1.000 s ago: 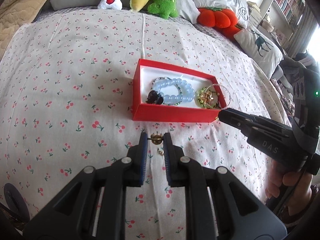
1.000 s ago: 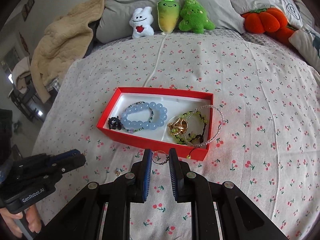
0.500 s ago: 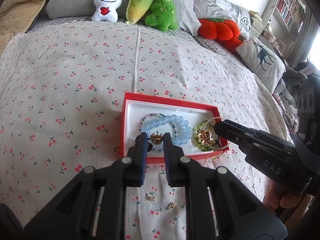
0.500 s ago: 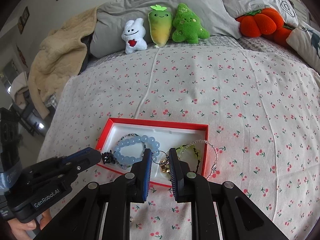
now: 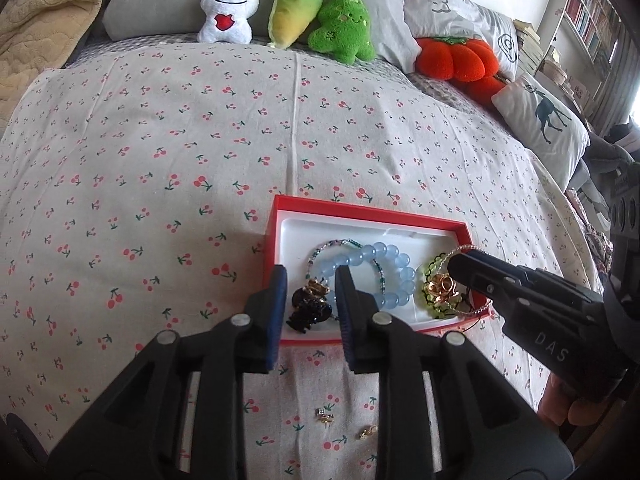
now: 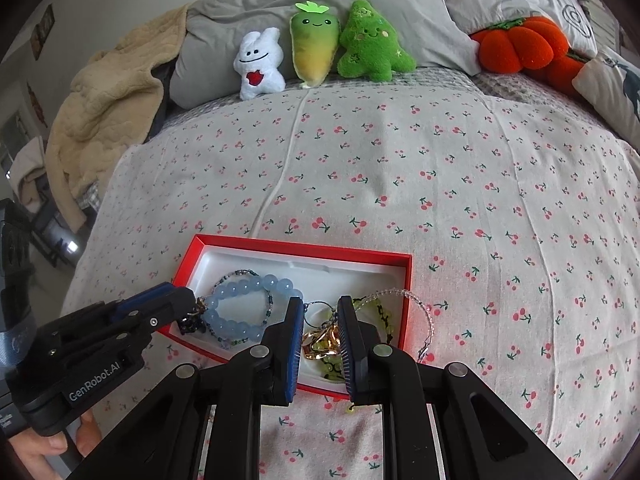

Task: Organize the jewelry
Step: 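Carry the charm and silver ring into the red box and open both tools, then move both open tools toward the two remaining gold charms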

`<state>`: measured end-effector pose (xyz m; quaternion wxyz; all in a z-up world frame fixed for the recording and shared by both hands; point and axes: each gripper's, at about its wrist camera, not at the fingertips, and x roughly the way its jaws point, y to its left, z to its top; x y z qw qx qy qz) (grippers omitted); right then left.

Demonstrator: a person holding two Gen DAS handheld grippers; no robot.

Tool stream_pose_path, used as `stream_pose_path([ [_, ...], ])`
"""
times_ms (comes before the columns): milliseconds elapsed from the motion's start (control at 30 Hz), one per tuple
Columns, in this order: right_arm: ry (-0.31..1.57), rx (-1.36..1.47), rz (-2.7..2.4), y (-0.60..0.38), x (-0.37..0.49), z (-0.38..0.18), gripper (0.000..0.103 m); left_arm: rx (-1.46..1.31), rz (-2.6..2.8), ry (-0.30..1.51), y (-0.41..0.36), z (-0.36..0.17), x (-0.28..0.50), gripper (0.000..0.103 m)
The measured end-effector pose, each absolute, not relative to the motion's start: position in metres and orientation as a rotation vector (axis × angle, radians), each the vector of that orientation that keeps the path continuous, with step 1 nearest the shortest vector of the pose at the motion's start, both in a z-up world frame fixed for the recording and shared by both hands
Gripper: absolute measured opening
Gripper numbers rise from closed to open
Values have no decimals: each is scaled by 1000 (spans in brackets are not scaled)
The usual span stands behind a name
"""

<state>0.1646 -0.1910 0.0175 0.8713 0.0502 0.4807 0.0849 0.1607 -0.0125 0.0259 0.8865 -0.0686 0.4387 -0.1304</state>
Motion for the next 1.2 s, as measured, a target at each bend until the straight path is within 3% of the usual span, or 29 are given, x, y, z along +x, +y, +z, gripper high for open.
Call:
stream_pose_path([
  [567,1020,58,175,-171,174,8,18,-144,-192,1001,21,19,129,52],
  [700,1020,57,191,-168,170,13,20,-153,-198,1013,22,18,124,66],
  [800,1003,23,204,-165,162,21,30,-137,-200,1008,21,19,119,74],
  [833,993,7,204,-164,158,24,40,-129,-197,1008,21,20,118,75],
  [867,980,-5,204,-164,154,28,57,-122,-195,1008,21,20,116,76],
  [900,963,-12,207,-163,149,32,64,-117,-193,1008,22,20,114,76],
  [1200,972,-38,204,-166,116,41,67,-130,-182,1023,30,18,95,83],
])
